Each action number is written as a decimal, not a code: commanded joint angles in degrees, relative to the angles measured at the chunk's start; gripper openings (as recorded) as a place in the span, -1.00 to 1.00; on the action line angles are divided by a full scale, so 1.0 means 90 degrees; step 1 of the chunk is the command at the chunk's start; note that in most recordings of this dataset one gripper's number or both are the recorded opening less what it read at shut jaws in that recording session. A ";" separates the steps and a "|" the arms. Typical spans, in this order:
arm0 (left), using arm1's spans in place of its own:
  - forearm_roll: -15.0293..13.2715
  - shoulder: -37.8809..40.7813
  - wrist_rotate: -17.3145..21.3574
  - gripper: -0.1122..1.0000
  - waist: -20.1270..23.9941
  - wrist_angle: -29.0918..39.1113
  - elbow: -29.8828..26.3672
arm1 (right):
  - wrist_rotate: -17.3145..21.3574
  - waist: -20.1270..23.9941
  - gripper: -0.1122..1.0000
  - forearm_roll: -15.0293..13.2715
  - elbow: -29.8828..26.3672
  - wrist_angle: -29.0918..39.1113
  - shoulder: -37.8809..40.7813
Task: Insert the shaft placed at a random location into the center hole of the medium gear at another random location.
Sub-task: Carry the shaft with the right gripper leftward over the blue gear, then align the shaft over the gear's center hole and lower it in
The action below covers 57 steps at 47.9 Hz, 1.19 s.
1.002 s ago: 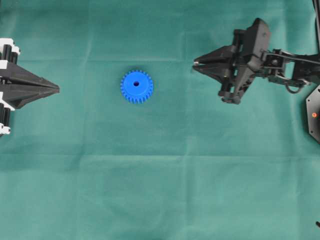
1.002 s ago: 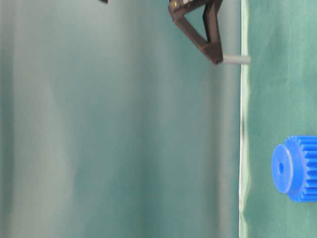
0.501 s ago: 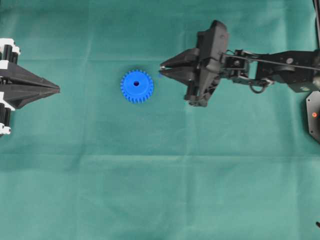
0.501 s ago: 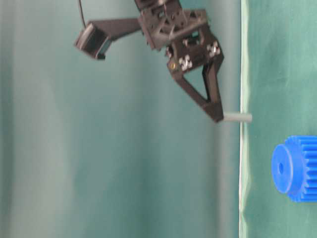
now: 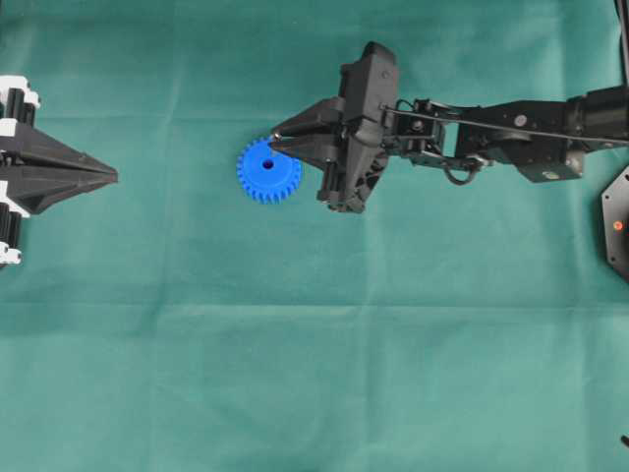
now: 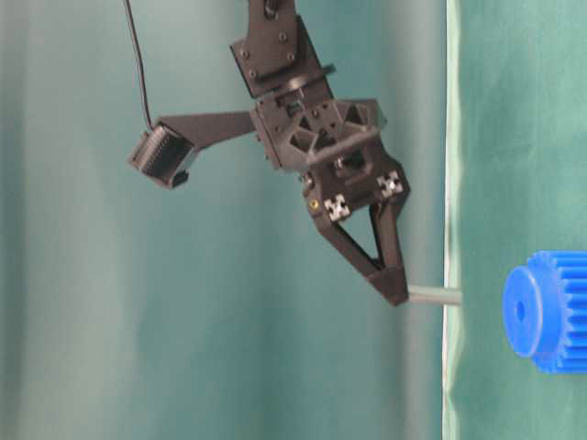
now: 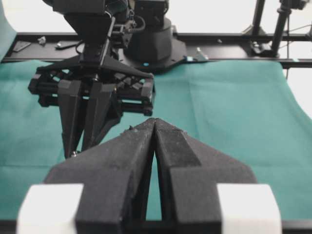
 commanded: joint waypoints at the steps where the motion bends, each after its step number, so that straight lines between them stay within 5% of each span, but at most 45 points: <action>1: 0.0020 0.0049 -0.0010 -0.80 0.0020 -0.0029 -0.0117 | -0.0078 0.0029 -0.56 0.0000 -0.0244 0.0000 -0.0020; 57: 0.0020 0.0039 0.0000 -0.80 0.0020 0.0000 -0.0117 | -0.0078 -0.0010 -0.56 0.0000 -0.0420 -0.0156 0.0771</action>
